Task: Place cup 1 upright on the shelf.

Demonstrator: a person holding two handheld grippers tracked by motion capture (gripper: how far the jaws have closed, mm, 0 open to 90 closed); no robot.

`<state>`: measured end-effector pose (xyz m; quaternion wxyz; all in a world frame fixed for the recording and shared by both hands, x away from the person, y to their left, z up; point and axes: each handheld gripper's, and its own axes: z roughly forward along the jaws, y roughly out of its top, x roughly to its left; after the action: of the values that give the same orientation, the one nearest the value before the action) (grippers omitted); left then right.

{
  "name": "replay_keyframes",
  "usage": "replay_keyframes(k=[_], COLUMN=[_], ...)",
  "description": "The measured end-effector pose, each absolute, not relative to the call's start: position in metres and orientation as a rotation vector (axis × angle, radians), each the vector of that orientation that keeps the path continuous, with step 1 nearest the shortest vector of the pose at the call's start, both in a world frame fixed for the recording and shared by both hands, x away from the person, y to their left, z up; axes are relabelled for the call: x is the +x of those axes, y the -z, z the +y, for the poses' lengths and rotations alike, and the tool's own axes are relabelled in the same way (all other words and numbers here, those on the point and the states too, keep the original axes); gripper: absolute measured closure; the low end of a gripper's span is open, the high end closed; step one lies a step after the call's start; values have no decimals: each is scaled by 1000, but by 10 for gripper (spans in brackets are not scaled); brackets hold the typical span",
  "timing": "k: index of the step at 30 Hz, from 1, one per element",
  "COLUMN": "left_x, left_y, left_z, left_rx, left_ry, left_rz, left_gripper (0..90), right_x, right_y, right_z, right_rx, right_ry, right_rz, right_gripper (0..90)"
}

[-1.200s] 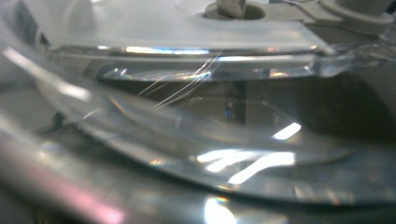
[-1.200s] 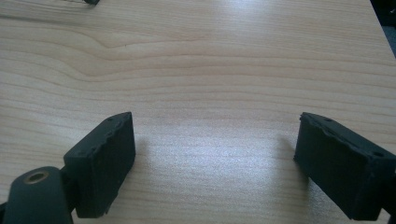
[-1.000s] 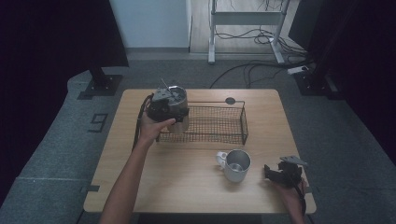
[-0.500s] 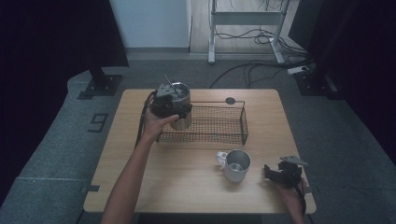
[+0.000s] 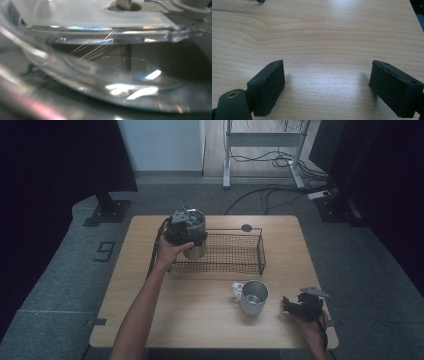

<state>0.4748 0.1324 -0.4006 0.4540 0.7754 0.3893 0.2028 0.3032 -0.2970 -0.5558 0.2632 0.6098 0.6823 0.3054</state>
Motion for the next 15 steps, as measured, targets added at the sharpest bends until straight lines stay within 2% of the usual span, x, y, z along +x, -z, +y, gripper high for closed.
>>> replay_keyframes(k=[15], left_x=[480], left_y=[414], left_z=[128], left_rx=[1932], left_ry=[-498], left_rz=[980], left_gripper=[40], right_x=[303], right_y=[556], right_z=[-297], right_rx=[1649], right_ry=[-826], right_rz=[1845], right_gripper=[126])
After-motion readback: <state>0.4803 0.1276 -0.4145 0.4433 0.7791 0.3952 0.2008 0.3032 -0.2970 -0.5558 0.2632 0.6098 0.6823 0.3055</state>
